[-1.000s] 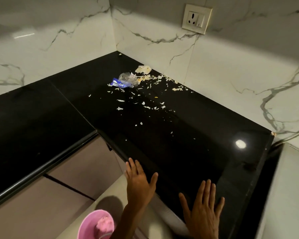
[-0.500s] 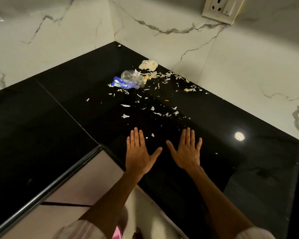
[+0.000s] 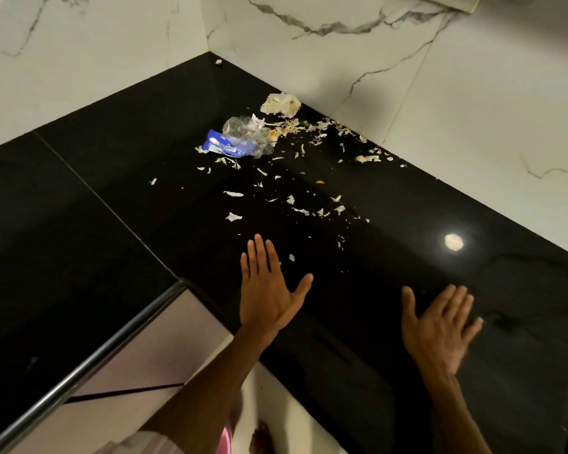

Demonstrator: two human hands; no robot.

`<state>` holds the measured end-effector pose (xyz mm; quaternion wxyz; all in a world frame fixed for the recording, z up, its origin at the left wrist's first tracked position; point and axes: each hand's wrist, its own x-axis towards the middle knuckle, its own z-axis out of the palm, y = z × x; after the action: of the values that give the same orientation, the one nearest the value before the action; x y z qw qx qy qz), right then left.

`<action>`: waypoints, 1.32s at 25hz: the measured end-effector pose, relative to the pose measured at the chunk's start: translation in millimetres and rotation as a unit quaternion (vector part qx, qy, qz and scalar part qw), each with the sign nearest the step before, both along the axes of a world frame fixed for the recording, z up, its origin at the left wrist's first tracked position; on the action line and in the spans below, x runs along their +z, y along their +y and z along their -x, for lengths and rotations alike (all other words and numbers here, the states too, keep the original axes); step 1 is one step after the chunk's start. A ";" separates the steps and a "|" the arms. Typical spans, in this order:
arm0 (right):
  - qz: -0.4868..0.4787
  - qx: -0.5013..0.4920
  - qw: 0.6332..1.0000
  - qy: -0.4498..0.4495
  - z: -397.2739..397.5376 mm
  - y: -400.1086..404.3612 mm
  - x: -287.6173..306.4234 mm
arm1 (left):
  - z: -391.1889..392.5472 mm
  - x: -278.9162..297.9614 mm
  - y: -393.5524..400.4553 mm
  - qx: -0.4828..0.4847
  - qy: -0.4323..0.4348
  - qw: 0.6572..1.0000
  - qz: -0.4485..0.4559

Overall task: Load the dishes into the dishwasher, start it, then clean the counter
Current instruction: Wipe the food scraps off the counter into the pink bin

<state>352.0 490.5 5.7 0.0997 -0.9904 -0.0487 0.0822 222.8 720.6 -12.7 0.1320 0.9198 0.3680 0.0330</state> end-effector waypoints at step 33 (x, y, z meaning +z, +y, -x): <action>0.042 0.154 0.987 0.026 94.9 40.4 -16.9 | 0.8 -3.4 0.3 0.003 -0.035 0.999 0.006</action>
<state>257.1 530.9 -11.1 0.0457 -0.9721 -0.1942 0.1238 222.0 721.0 -16.1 0.1496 0.9162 0.3663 0.0631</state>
